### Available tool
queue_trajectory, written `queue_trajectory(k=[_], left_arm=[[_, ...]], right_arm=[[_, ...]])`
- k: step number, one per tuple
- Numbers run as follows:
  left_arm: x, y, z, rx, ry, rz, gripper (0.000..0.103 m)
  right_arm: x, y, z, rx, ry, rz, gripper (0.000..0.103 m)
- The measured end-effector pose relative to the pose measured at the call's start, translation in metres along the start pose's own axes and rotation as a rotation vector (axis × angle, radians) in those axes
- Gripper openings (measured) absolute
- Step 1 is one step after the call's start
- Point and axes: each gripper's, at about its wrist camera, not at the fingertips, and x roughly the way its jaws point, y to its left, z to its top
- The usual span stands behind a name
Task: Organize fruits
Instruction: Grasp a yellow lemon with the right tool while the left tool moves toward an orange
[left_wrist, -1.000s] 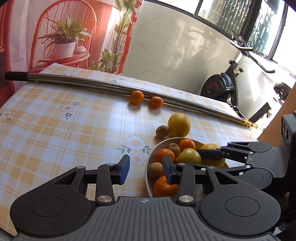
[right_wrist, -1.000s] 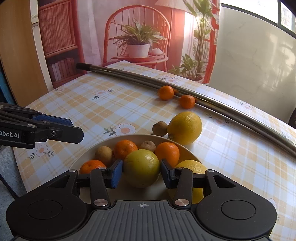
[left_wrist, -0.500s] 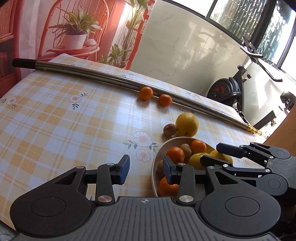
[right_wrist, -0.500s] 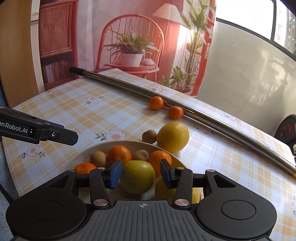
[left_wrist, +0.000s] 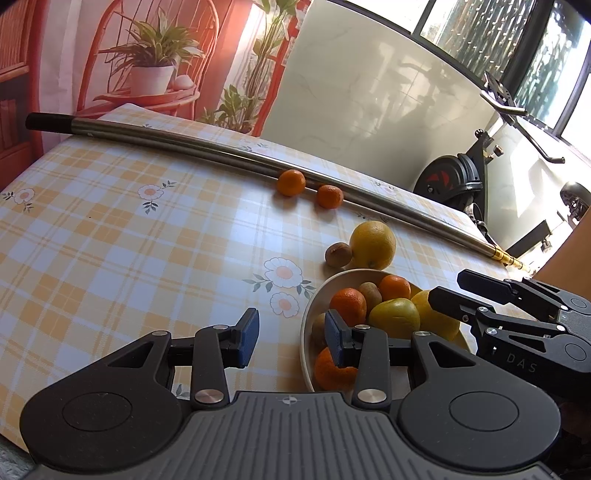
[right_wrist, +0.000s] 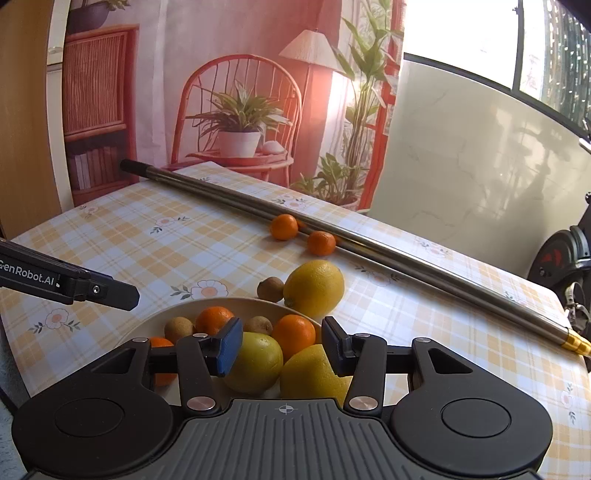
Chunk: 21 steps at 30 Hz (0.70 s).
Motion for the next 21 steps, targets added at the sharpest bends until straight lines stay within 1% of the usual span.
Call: queue_trajectory(k=[3, 5, 8, 13, 17, 21], left_arm=[[0.001, -0.002, -0.002, 0.005, 0.005, -0.001, 0.041], [0.002, -0.003, -0.003, 0.008, 0.008, -0.003, 0.041], [0.002, -0.003, -0.004, 0.007, 0.009, -0.001, 0.041], [0.002, -0.004, -0.004, 0.006, 0.008, 0.005, 0.041], [0.002, -0.003, -0.002, 0.002, 0.001, 0.016, 0.041], [-0.003, 0.005, 0.006, -0.022, -0.032, 0.046, 0.041]], right_arm=[[-0.008, -0.009, 0.000, 0.055, -0.035, -0.009, 0.043], [-0.013, -0.021, 0.000, 0.120, -0.052, -0.017, 0.043], [-0.017, -0.036, -0.001, 0.196, -0.066, -0.051, 0.043], [-0.017, -0.055, -0.007, 0.278, -0.066, -0.104, 0.043], [-0.017, -0.068, -0.014, 0.344, -0.062, -0.125, 0.042], [-0.015, -0.077, -0.017, 0.395, -0.062, -0.127, 0.042]])
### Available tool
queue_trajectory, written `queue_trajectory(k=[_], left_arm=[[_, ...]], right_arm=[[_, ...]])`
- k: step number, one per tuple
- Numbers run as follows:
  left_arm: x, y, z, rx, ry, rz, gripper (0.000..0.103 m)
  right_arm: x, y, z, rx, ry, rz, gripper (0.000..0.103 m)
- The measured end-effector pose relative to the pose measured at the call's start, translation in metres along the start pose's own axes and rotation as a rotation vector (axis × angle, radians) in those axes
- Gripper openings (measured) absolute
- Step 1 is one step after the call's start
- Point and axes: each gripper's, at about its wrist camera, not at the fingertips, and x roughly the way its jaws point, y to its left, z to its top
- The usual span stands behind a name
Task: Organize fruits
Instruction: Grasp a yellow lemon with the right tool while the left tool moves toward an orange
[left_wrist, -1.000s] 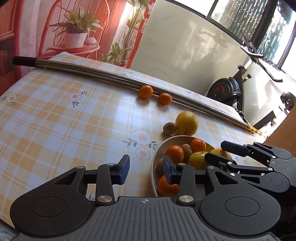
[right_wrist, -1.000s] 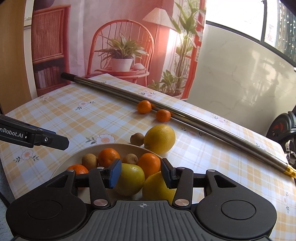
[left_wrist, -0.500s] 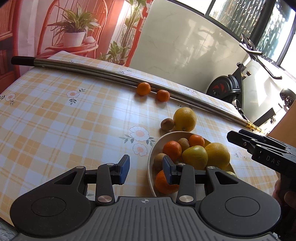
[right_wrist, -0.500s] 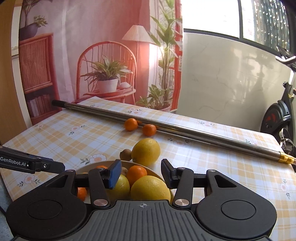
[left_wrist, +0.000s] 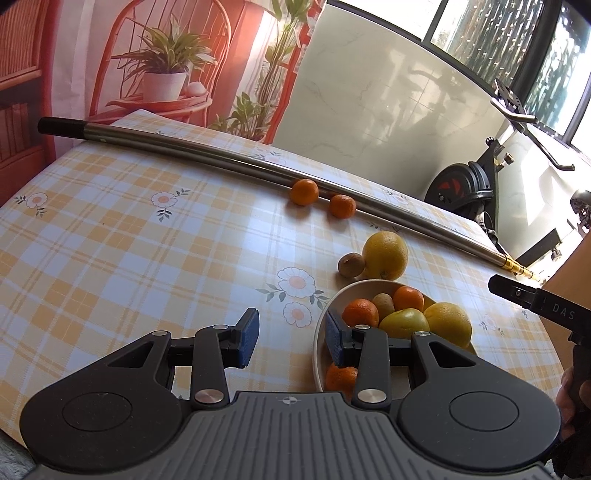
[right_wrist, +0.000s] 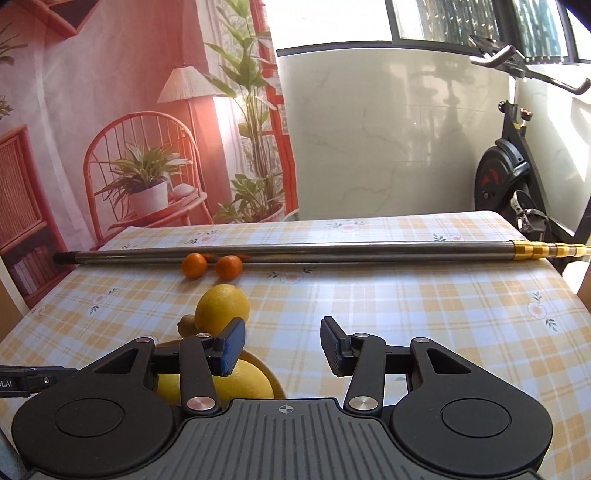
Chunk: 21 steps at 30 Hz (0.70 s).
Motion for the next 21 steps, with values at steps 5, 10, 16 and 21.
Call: queue_trajectory(k=[5, 10, 16, 21], left_arm=[[-0.010, 0.009, 0.020, -0.013, -0.054, 0.031, 0.041], [-0.025, 0.013, 0.041, -0.022, -0.115, 0.040, 0.041], [-0.032, 0.009, 0.061, 0.014, -0.152, 0.063, 0.041], [-0.037, 0.006, 0.077, 0.056, -0.175, 0.089, 0.042]], right_arm=[[-0.003, -0.006, 0.002, 0.018, -0.011, -0.005, 0.042], [-0.001, -0.013, 0.008, 0.038, -0.013, 0.009, 0.042], [0.001, -0.009, 0.017, 0.007, -0.021, 0.018, 0.042], [0.005, -0.003, 0.027, -0.007, -0.019, 0.054, 0.042]])
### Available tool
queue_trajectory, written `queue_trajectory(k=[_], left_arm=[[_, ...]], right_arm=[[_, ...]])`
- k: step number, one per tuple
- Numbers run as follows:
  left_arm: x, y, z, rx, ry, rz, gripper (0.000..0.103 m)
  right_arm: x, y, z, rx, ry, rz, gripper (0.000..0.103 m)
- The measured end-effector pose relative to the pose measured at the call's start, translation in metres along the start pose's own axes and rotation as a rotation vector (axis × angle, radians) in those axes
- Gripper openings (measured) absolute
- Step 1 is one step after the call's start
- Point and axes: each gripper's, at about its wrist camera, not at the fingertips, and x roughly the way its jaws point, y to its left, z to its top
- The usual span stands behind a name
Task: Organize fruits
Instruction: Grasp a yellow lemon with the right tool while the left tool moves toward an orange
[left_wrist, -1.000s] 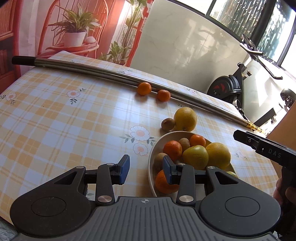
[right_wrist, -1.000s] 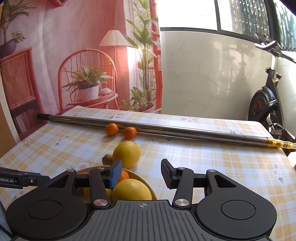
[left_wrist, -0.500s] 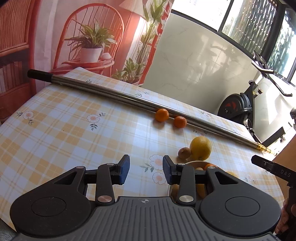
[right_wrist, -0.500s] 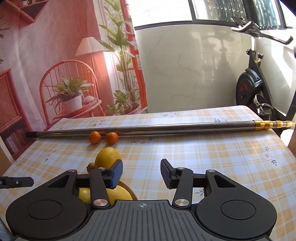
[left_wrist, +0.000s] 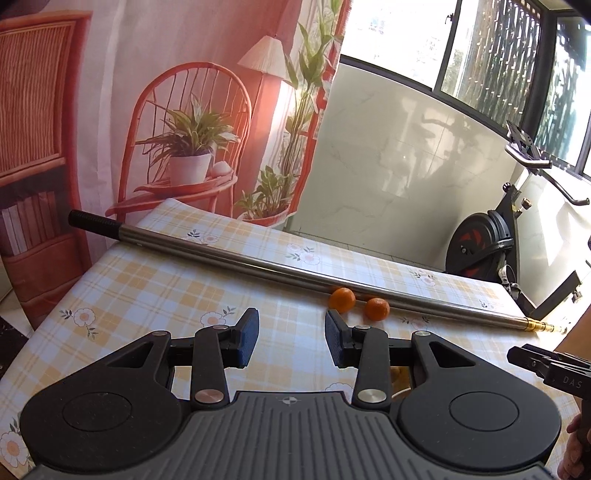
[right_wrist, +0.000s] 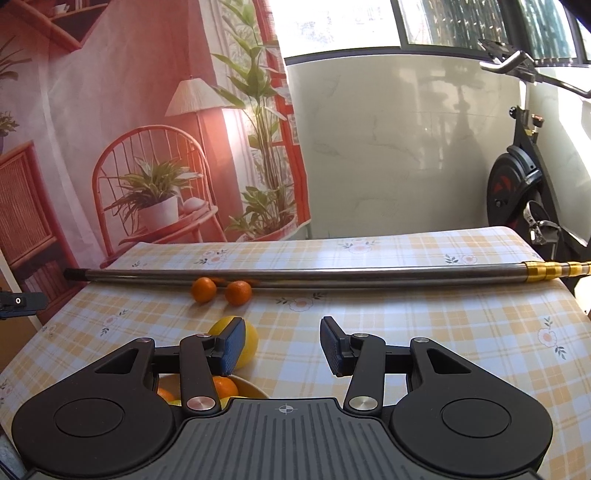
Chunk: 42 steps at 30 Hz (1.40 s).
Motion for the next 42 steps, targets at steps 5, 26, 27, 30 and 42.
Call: queue_trajectory(k=[5, 26, 27, 30, 42], left_arm=[[0.001, 0.000, 0.013, 0.015, -0.016, 0.006, 0.043], [0.040, 0.001, 0.010, -0.009, 0.078, 0.004, 0.049], [0.043, 0.001, 0.009, -0.009, 0.083, 0.002, 0.049], [0.049, 0.000, 0.010, -0.007, 0.090, -0.001, 0.049], [0.072, -0.010, 0.009, 0.023, 0.132, -0.026, 0.050]], right_arm=[[0.008, 0.004, 0.007, -0.023, 0.015, 0.039, 0.042], [0.103, 0.023, 0.021, -0.023, 0.303, 0.183, 0.043], [0.109, 0.023, 0.021, -0.012, 0.321, 0.182, 0.043], [0.124, 0.023, 0.021, 0.017, 0.356, 0.181, 0.043], [0.161, 0.019, 0.026, 0.103, 0.430, 0.171, 0.049]])
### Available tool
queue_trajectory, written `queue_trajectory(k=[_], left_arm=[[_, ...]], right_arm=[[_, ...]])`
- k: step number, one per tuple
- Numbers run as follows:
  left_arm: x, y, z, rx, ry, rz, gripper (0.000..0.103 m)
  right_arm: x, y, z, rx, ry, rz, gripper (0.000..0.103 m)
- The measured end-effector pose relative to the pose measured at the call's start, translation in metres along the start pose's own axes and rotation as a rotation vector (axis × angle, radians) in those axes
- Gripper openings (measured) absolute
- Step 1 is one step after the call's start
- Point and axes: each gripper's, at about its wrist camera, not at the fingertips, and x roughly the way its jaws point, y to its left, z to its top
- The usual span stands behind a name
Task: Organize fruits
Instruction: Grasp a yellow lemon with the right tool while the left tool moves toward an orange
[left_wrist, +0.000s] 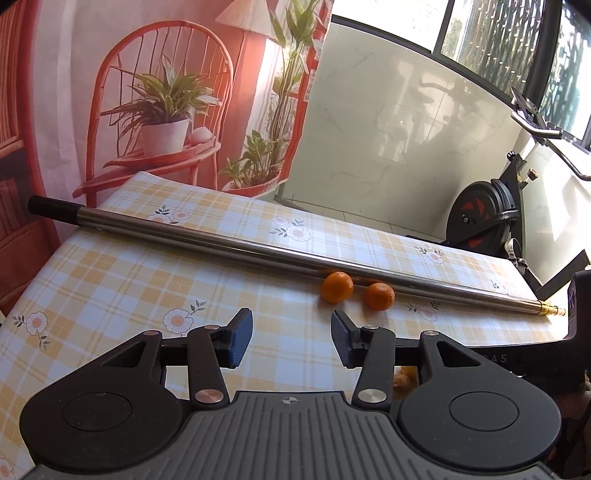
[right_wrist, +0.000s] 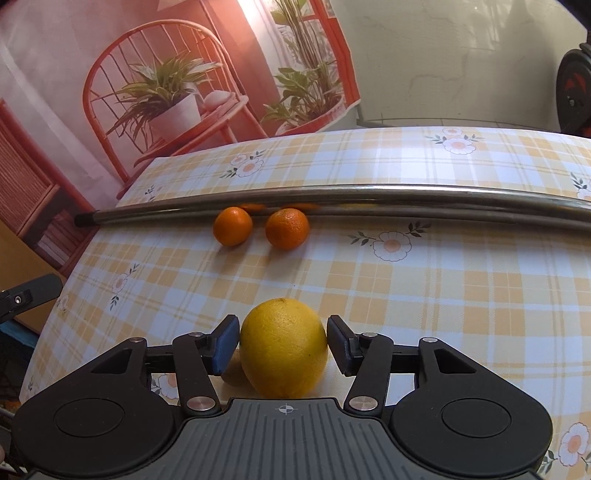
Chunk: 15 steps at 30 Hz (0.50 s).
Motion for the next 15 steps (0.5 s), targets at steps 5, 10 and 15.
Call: queue_trajectory(k=[5, 10, 15], left_arm=[[0.011, -0.007, 0.000, 0.017, 0.022, -0.013, 0.050], [0.025, -0.011, 0.002, 0.013, 0.044, -0.038, 0.051], [0.043, -0.017, 0.009, 0.021, 0.067, -0.057, 0.051]], right_arm=[[0.001, -0.004, -0.001, 0.016, -0.002, 0.019, 0.050], [0.005, -0.007, -0.003, 0.027, 0.038, 0.026, 0.051], [0.003, -0.002, -0.010, -0.024, 0.019, 0.016, 0.050]])
